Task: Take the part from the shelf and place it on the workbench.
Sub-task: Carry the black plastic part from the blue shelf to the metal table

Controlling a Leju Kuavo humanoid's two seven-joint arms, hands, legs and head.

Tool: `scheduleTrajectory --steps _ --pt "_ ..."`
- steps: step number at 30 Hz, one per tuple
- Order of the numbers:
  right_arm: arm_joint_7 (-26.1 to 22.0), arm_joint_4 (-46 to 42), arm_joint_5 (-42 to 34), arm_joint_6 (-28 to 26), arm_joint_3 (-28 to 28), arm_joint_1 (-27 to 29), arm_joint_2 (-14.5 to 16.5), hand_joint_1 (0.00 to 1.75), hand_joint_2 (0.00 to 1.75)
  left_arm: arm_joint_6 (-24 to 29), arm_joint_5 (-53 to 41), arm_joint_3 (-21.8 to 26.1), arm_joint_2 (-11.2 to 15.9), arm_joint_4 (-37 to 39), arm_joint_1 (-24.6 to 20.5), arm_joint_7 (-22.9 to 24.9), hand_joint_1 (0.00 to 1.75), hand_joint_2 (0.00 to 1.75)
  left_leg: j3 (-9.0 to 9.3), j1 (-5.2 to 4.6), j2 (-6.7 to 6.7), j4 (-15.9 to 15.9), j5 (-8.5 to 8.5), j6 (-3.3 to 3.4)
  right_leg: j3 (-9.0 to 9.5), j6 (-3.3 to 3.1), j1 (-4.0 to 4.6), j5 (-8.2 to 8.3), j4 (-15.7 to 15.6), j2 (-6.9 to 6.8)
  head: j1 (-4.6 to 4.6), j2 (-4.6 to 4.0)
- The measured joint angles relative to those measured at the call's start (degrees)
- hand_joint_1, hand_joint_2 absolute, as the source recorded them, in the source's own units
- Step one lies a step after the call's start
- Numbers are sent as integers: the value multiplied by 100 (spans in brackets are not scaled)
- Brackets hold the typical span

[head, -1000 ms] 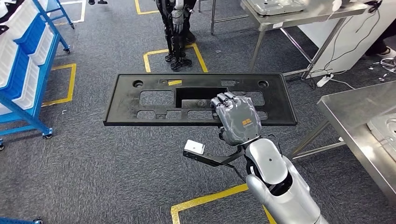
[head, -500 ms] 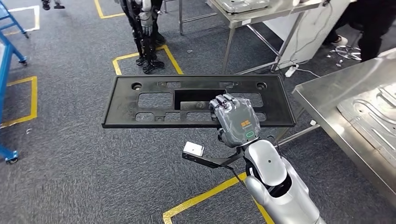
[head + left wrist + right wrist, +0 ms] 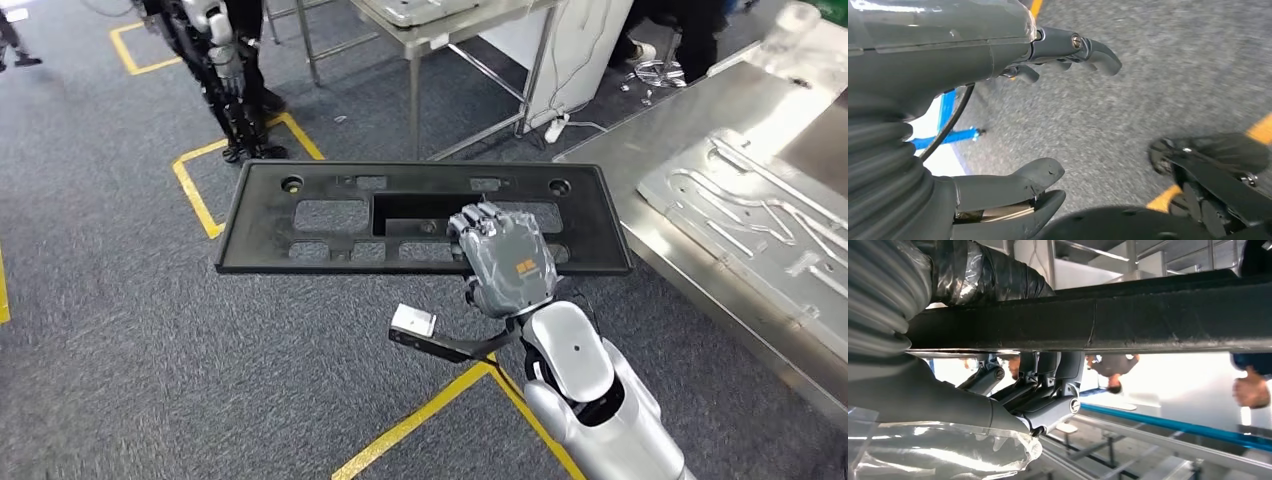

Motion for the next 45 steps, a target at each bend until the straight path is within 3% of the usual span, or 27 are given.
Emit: scheduleTrajectory --steps 2,3,4,6,8,10,12,14,16,18,19,21,23,25,27,29,31,32,34,35,36,37,38,40,42,44,45 --pt "0 -7 -12 16 9 -1 11 175 175 -2 0 8 -2 1 13 -4 0 175 -374 8 -178 709 -285 -29 0 -31 -11 0 3 146 -5 0" --pt "0 -9 -15 23 14 9 12 175 175 -3 0 13 -3 2 21 -5 0 175 -494 13 -194 896 -295 -44 0 -30 -13 -6 16 230 -5 0" --pt "0 -9 -19 32 19 18 11 175 175 -3 0 18 -3 2 30 -5 0 175 -520 18 -201 879 -194 -55 -2 -23 -19 -15 37 317 -5 0" --pt "0 -11 -28 43 27 25 13 175 175 -3 0 30 -3 1 39 -5 0 175 -303 47 -290 289 236 -69 -7 16 -42 -57 112 483 -5 0" --pt "1 -14 -39 50 30 19 14 175 175 -3 1 39 -4 1 40 -6 0 175 -53 79 -536 -302 478 -63 -55 84 -50 -115 219 617 -3 0" --pt "2 -15 -54 63 33 11 14 175 175 -4 7 44 -7 1 31 -7 0 175 11 75 -647 -445 472 -18 -116 152 -55 -129 270 727 -1 0" --pt "1 -16 -65 74 33 7 15 175 175 -4 20 47 -13 1 17 -10 0 175 27 79 -526 -481 502 62 -143 211 -62 -115 265 796 -1 0" --pt "0 -15 -69 77 32 -19 13 175 175 -3 31 50 -16 0 15 -20 0 175 60 100 -389 -557 538 146 -252 270 -50 -252 473 574 20 0" --pt "0 -13 -69 78 34 -51 13 175 175 -7 34 51 -14 -1 26 -29 0 175 80 92 -249 -597 544 193 -562 325 -61 -570 1085 239 42 0" --pt "0 -6 -71 81 40 -51 13 175 175 -13 33 52 -14 0 33 -29 0 175 85 80 -103 -598 527 200 -881 361 -91 -762 1676 128 41 0" --pt "0 -1 -71 82 42 -47 12 175 175 -15 33 52 -14 0 33 -29 0 175 94 78 -30 -597 515 198 -922 368 -99 -714 1728 108 41 0" --pt "0 5 -71 84 43 -48 11 175 175 -15 33 54 -15 0 28 -29 0 175 140 76 104 -597 480 176 -658 346 -97 -339 1188 17 41 0" --pt "0 4 -71 83 44 -63 12 175 175 -16 33 53 -21 -1 24 -30 0 175 196 61 213 -598 437 136 -275 272 -30 -51 449 -272 42 0" --pt "0 4 -71 82 46 -75 13 175 175 -17 33 53 -27 -2 23 -31 0 175 217 40 269 -595 411 105 -146 214 41 -20 179 -478 43 0" --pt "0 4 -71 82 47 -78 14 175 175 -17 33 54 -28 -2 22 -32 0 175 218 34 280 -595 407 95 -151 202 54 -18 171 -461 43 0" --pt "0 3 -71 83 46 -80 13 175 175 -17 33 54 -28 -1 20 -31 0 175 235 36 336 -607 400 72 -163 188 59 -22 178 -388 41 0" --pt "1 -4 -71 82 45 -91 15 175 175 -17 19 54 -28 0 13 -36 0 175 216 50 204 -464 265 3 -131 106 21 4 114 -196 33 0" --pt "3 -12 -76 79 45 -94 17 175 175 -14 3 53 -27 0 11 -43 0 175 119 58 71 -227 117 -27 -109 58 -2 17 80 -95 30 0" --pt "15 -73 -112 73 42 -53 -22 175 175 -6 -43 52 -27 0 17 -59 0 175 -256 64 -166 529 -242 -66 -83 -7 -21 26 51 87 23 0" --pt "20 -138 -142 71 32 -3 -79 175 175 -3 -57 52 -27 0 23 -65 0 175 -432 63 -190 836 -326 -76 -81 -13 -16 18 59 165 24 0" --pt "23 -211 -169 73 20 53 -151 175 175 -2 -67 51 -27 0 31 -68 0 175 -531 63 -197 969 -296 -81 -79 -14 -11 9 75 244 24 0" --pt "26 -283 -188 74 7 101 -224 175 175 -2 -69 52 -27 0 39 -70 0 175 -519 64 -206 867 -142 -78 -77 -9 -10 -6 98 330 24 0" --pt "29 -343 -198 75 -9 132 -286 175 175 -1 -70 52 -27 0 45 -71 0 175 -411 65 -239 570 90 -68 -75 3 -14 -27 130 418 24 0" --pt "35 -428 -203 76 -33 157 -367 175 175 0 -70 53 -24 0 57 -72 0 175 -122 79 -505 -145 449 -34 -102 46 -27 -75 216 585 27 0" --pt "36 -495 -207 78 -47 181 -416 175 175 2 -70 52 -22 0 56 -73 0 175 9 73 -709 -450 509 -1 -155 113 -55 -90 265 726 27 0" --pt "35 -547 -209 79 -52 214 -460 175 175 2 -70 51 -27 0 38 -74 0 175 37 71 -618 -496 514 41 -182 190 -75 -71 247 844 23 0" --pt "34 -572 -210 79 -57 226 -482 175 175 2 -71 51 -28 -1 30 -74 0 175 63 84 -548 -536 530 78 -192 221 -63 -82 261 786 29 0"
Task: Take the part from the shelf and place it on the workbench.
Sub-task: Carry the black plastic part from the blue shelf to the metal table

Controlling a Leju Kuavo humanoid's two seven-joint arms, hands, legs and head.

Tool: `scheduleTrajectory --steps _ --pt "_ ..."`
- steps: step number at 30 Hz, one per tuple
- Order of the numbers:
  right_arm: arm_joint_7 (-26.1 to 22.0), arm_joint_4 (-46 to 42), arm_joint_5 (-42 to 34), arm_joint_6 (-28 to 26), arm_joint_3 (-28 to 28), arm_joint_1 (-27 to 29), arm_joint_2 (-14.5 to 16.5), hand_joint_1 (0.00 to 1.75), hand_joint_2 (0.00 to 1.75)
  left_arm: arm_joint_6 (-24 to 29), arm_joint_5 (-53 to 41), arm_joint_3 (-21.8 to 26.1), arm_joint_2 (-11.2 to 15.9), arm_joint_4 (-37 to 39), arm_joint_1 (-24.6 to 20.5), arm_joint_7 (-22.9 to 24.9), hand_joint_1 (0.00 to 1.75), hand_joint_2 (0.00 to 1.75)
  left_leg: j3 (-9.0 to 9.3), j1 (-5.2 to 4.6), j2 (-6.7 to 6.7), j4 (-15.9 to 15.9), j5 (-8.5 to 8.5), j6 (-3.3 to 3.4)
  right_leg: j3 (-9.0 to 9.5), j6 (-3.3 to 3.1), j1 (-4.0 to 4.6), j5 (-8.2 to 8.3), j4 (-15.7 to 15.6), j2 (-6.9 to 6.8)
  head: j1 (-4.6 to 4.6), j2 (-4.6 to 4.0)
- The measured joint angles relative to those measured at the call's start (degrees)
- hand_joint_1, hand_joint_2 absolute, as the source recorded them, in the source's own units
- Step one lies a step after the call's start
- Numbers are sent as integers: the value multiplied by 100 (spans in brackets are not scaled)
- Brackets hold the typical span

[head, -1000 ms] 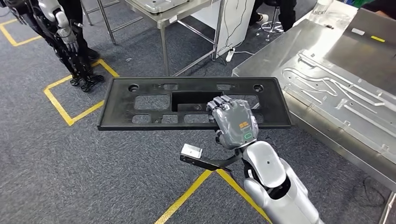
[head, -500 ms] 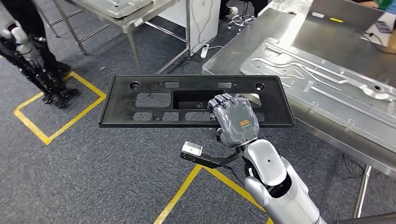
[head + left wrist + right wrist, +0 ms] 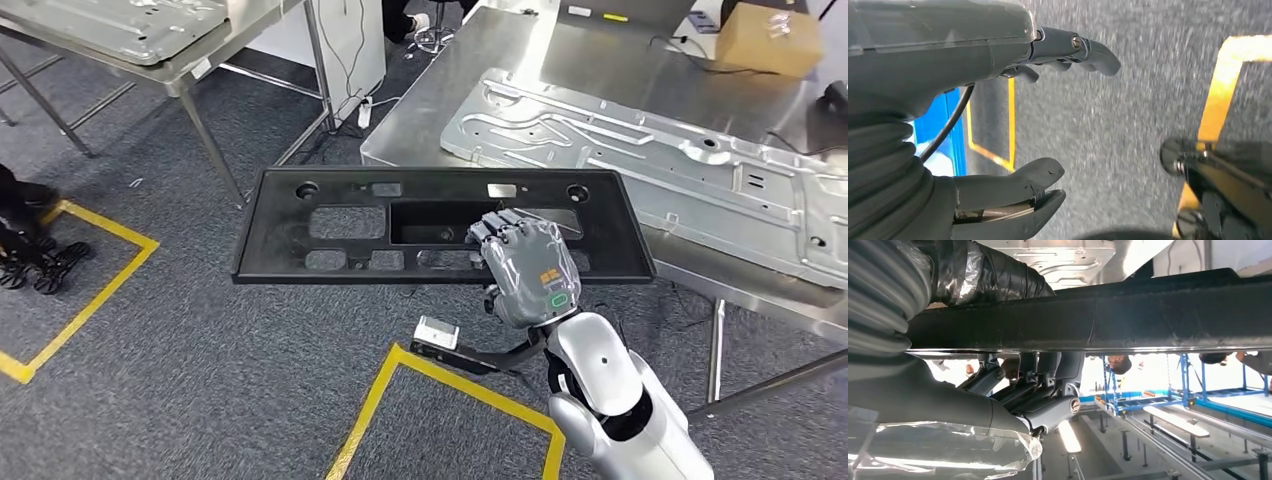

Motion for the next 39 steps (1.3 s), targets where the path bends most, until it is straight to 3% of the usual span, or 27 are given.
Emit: scheduleTrajectory --steps 1,3,5,6,7,10,12,15,17,19,20,21,22,23,25,27,30,39 --pt "-1 -19 -1 1 -5 0 -17 175 175 3 0 1 -3 -1 -4 -2 0 175 31 16 76 -46 17 40 -41 25 15 -58 86 -133 8 0" --pt "-1 -46 -3 1 -14 -9 -37 175 175 9 -1 2 -5 -2 0 -4 0 175 81 22 230 -107 25 105 -296 71 20 -335 602 -497 25 0" --pt "-1 -54 -4 2 -17 -3 -51 175 175 10 -1 2 -7 -2 6 -5 0 175 101 15 386 -114 1 122 -677 121 -26 -608 1308 -643 29 0" --pt "-1 -56 -3 2 -18 10 -62 175 175 8 -2 2 -7 -2 6 -5 0 175 114 17 463 -113 -16 117 -781 143 -50 -617 1481 -665 29 0" --pt "1 -59 3 2 -19 21 -76 175 175 4 -6 2 -8 -2 5 -4 0 175 134 21 535 -113 -35 106 -773 160 -72 -517 1440 -685 30 0" --pt "3 -103 44 2 -34 27 -133 175 175 -11 -16 2 -13 -2 -5 1 0 175 235 17 713 -110 -117 31 -232 157 -69 48 373 -914 31 0" --pt "3 -133 58 8 -48 19 -163 175 175 -25 -3 3 -11 -2 -14 3 0 175 281 -14 802 -115 -164 -40 -29 106 -20 145 -42 -1045 27 0" --pt "3 -69 63 28 -57 -55 -122 175 175 -61 37 20 -4 -2 -47 4 0 175 355 -21 914 -139 -219 -136 -15 6 -3 120 -93 -902 23 0" --pt "0 69 63 44 -54 -198 5 175 175 -81 44 33 9 -2 -68 13 0 175 276 -2 720 112 -400 -177 30 -83 -31 131 -145 -787 18 0" --pt "1 224 93 50 -48 -332 149 175 175 -88 25 39 17 -2 -67 21 0 175 -84 -2 442 803 -722 -178 56 -151 -32 123 -159 -699 10 0" --pt "7 291 134 43 -44 -369 202 175 175 -87 15 40 18 -2 -62 22 0 175 -303 -7 382 1174 -842 -175 61 -173 -19 112 -152 -657 8 0" --pt "16 354 189 31 -37 -386 239 175 175 -84 8 41 19 -2 -54 20 0 175 -472 -14 357 1415 -861 -169 69 -189 -2 97 -141 -617 8 0" --pt "25 407 246 16 -29 -392 264 175 175 -81 5 42 20 -2 -46 19 0 175 -552 -18 350 1455 -766 -157 79 -199 13 80 -126 -578 8 0" --pt "37 448 288 3 -21 -397 283 175 175 -78 4 43 20 -2 -41 18 0 175 -528 -22 346 1278 -566 -137 90 -199 25 61 -107 -542 8 0" --pt "51 511 338 -14 -11 -422 315 175 175 -74 2 45 27 -2 -35 18 0 175 -294 -38 311 584 -111 -78 110 -176 46 10 -58 -494 9 0" --pt "56 558 360 -30 -5 -457 338 175 175 -74 1 49 34 -2 -39 19 0 175 -121 -52 265 117 80 -47 96 -146 71 -31 -4 -471 11 0" --pt "54 606 368 -40 19 -487 349 175 175 -68 0 54 31 -2 -40 20 0 175 -97 -62 246 24 93 -69 77 -148 78 -37 5 -470 16 0" --pt "27 626 374 -35 80 -528 351 175 175 -55 -74 98 39 -2 -39 39 0 175 -98 -81 238 26 78 -27 107 -122 64 -17 -57 -475 17 0"
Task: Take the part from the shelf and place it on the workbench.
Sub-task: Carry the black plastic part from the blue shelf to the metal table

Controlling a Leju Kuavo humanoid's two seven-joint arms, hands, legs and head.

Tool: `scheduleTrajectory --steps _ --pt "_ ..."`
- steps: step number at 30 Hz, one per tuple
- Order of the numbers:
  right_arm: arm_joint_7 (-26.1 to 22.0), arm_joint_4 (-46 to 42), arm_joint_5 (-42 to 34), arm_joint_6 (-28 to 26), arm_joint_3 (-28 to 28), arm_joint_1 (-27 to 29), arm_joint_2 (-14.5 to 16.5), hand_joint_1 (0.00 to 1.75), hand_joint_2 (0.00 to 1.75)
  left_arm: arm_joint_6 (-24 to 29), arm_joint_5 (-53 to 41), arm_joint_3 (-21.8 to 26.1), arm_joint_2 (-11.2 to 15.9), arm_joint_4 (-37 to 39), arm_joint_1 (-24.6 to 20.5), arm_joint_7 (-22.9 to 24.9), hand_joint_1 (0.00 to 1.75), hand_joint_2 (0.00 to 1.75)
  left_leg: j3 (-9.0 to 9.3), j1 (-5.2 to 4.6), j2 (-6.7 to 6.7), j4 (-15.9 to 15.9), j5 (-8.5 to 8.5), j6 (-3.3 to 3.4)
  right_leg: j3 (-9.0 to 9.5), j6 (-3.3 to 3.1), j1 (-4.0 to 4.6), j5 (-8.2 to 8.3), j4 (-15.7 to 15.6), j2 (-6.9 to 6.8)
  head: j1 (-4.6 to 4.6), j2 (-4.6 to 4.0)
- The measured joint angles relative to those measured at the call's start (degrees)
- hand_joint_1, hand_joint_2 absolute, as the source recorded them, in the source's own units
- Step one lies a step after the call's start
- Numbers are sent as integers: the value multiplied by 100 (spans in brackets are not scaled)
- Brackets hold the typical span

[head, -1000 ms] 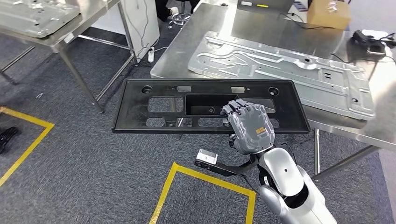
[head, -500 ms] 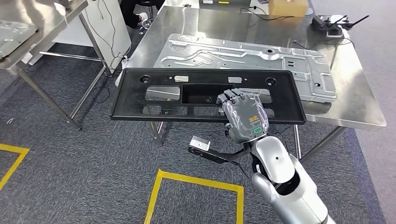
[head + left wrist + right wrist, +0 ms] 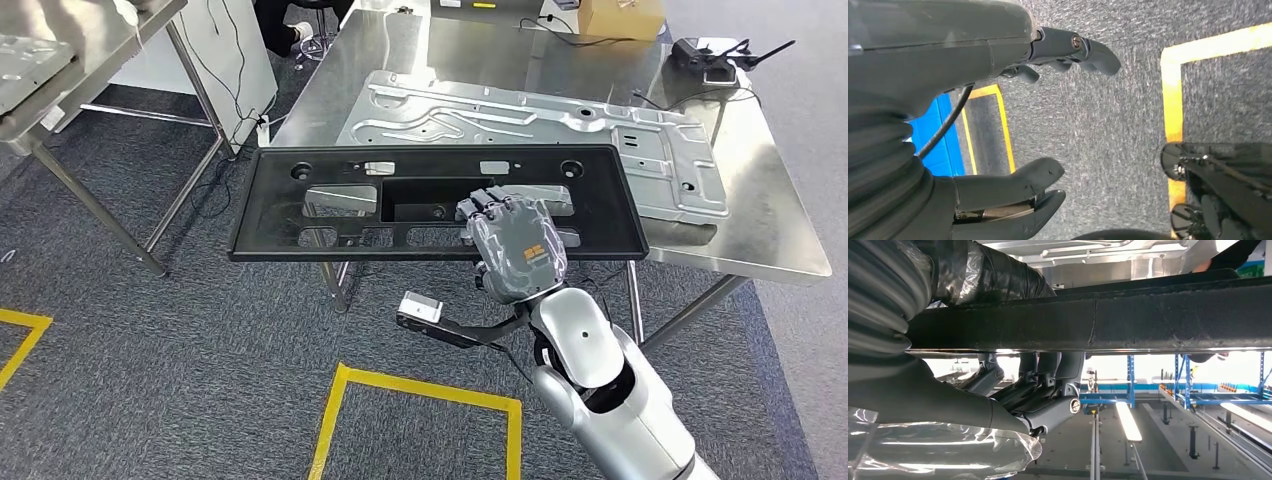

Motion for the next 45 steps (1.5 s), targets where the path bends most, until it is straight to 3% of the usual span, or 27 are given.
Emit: scheduleTrajectory --steps 5,14,30,38,45 --pt "14 -1 82 109 59 -36 0 175 175 3 -133 -9 7 0 2 102 0 175 1 -2 1 1 -2 5 -1 41 -4 0 -4 -1 0 0" --pt "149 -246 96 138 84 41 -82 175 175 186 -201 -50 -10 0 16 -16 0 175 10 5 3 -5 -2 3 -4 44 3 -2 -4 0 0 0" --pt "173 -914 59 95 -50 497 -639 175 175 202 -287 -105 -123 0 14 35 0 175 20 6 9 -21 0 1 -5 43 3 -3 -4 4 0 0" --pt "13 -1220 -564 151 -624 417 -1340 175 175 244 -346 -114 -168 0 6 79 0 175 21 1 6 -20 -1 2 0 45 -3 -3 -4 4 0 0" --pt "32 -1323 -313 157 -808 468 -1531 175 175 201 -383 -123 -162 0 -12 58 0 175 24 0 14 -26 -1 2 -2 45 -4 -3 -4 6 0 0"
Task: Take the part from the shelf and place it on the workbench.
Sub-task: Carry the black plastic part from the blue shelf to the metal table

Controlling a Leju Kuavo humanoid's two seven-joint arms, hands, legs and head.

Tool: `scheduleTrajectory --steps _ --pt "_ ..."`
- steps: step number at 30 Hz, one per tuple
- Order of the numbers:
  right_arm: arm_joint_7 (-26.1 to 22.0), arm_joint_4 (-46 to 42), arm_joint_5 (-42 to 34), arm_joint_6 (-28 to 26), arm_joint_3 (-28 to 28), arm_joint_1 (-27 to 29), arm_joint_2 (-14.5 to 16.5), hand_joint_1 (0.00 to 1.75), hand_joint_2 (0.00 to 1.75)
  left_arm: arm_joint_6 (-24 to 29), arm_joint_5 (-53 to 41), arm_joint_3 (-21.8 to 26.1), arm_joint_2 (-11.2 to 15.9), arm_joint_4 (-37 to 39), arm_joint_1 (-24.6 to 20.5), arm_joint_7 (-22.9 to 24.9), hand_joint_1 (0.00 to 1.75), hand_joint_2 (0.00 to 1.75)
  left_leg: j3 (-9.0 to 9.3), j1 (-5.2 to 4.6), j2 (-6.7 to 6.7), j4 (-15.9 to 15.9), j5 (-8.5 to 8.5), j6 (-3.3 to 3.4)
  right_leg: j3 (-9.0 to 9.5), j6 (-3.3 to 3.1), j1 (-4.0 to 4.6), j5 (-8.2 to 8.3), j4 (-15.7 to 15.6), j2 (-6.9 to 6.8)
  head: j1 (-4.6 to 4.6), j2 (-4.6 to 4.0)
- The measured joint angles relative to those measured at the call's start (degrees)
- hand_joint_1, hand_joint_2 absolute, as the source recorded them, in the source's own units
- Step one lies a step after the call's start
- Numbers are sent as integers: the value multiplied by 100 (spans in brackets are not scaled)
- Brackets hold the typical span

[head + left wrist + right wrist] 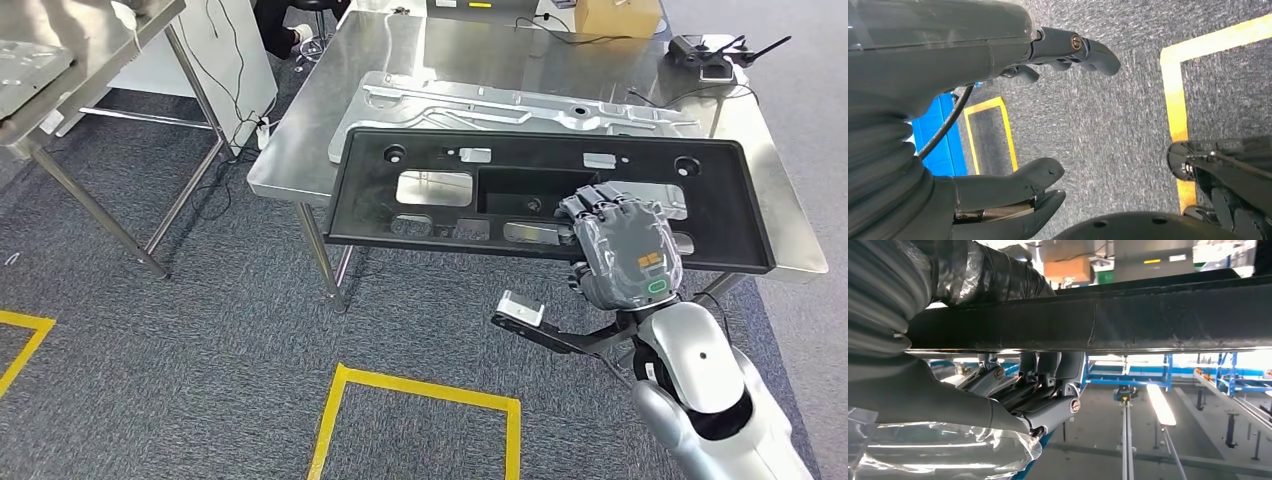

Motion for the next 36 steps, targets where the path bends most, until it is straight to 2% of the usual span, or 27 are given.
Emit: scheduleTrajectory --steps 3,9,16,23,36 --pt "52 43 243 22 20 -15 78 175 175 -87 -1 1 20 0 -3 3 0 175 0 1 -1 -8 1 -1 0 0 1 0 1 0 0 0" --pt "151 358 513 -3 147 -120 463 175 175 -175 -75 -12 37 0 -22 69 0 175 6 4 -4 -12 7 -9 0 -1 3 0 4 -4 0 0" --pt "155 527 536 -26 218 -142 602 175 175 -173 -96 -33 39 0 -20 154 0 175 4 5 -5 -14 8 -11 0 -1 4 -1 5 -4 0 0" --pt "222 760 651 -104 278 -191 877 175 175 -198 -213 -137 110 0 -17 321 0 175 4 5 -6 -14 8 -11 0 -1 5 -1 5 -7 0 0" --pt "272 917 723 -140 365 -175 1041 175 175 -203 -225 -179 154 0 -12 399 0 175 5 5 -6 -14 8 -11 0 -2 4 -1 5 -6 0 0"
